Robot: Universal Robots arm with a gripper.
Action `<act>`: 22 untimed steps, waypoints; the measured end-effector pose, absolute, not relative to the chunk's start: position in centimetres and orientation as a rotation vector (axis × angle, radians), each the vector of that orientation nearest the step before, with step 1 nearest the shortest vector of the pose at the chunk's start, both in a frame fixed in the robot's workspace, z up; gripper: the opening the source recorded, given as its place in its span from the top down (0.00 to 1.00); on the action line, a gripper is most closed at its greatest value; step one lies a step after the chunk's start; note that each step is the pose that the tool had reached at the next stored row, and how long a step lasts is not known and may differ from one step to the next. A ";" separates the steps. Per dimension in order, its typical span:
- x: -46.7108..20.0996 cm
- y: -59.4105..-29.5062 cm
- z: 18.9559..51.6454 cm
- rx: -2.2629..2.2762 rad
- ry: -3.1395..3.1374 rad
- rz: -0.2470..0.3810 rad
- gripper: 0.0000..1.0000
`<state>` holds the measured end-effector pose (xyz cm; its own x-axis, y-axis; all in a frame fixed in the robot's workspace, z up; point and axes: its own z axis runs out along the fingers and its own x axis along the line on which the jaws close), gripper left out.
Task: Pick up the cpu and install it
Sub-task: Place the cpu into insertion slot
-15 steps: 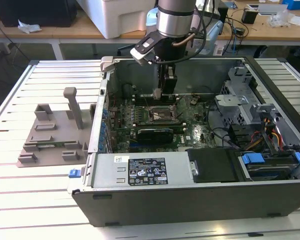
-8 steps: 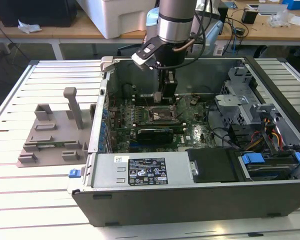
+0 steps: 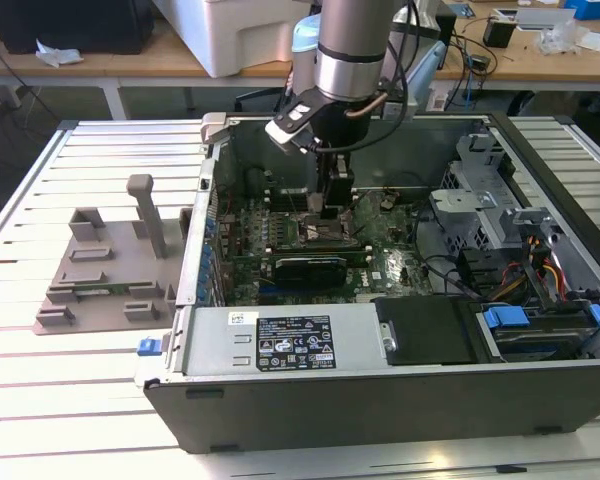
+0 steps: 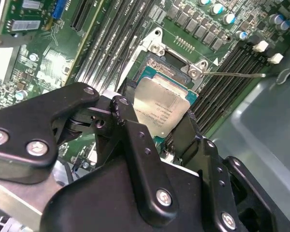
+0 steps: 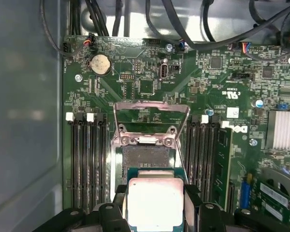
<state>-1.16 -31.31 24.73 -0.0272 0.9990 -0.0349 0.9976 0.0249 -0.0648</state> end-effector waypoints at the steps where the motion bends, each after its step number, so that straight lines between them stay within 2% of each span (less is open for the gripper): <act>1: -1.1 -31.3 24.5 -2.177 -2.234 0.111 0.45; 15: -1.0 -31.1 20.7 -2.176 -2.234 0.111 0.45; 22: -1.1 -30.7 20.1 -2.198 -2.212 0.111 0.45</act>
<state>-1.05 -30.74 20.11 -0.0074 0.9994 -0.0349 0.9978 0.0051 -0.0655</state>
